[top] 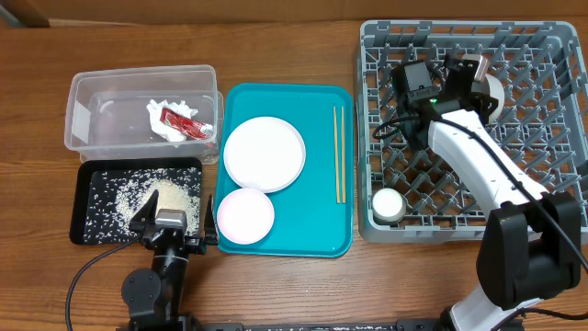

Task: Sort waste into correct bins and load items into the dishwasher
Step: 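Lower the white bowl into the rack's back slots with the right gripper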

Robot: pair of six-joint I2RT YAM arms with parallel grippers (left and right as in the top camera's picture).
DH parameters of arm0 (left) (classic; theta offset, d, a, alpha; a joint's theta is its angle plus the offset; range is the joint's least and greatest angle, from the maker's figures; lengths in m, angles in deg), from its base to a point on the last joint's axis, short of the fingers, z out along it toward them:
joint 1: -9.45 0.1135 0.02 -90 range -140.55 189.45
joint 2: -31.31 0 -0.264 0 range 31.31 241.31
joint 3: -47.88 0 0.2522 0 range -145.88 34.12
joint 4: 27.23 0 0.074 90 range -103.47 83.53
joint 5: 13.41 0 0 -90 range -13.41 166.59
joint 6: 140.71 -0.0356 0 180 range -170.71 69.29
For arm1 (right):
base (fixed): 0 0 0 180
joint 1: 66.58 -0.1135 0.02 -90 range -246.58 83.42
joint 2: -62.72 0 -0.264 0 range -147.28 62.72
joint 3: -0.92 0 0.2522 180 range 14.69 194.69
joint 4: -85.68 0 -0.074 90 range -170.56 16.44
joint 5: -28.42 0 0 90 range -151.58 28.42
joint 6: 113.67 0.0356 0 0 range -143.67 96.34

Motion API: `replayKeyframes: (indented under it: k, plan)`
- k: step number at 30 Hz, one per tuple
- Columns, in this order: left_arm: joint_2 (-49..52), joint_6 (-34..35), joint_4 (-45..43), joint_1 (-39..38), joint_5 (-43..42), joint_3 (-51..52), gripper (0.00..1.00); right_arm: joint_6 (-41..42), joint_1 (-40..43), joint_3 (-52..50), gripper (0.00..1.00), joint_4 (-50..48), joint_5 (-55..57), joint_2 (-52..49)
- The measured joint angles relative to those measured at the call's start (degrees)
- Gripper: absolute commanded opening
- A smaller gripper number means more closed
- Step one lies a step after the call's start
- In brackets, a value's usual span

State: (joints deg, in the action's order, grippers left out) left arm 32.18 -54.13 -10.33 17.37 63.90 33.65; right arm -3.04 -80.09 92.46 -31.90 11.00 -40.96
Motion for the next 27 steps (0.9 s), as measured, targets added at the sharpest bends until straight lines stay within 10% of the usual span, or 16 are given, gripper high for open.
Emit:
replayKeyframes:
  k: [19, 27]
  plan:
    - [0.0, 0.0, 0.0, 0.0, 0.0, 0.0, 1.00, -2.6, -3.0, 0.0, 0.05, 5.0, -1.0, -1.9]
    - [0.0, 0.0, 0.0, 0.0, 0.0, 0.0, 1.00, 0.2, -6.4, -0.1, 0.24, 11.4, -1.9, -2.1]
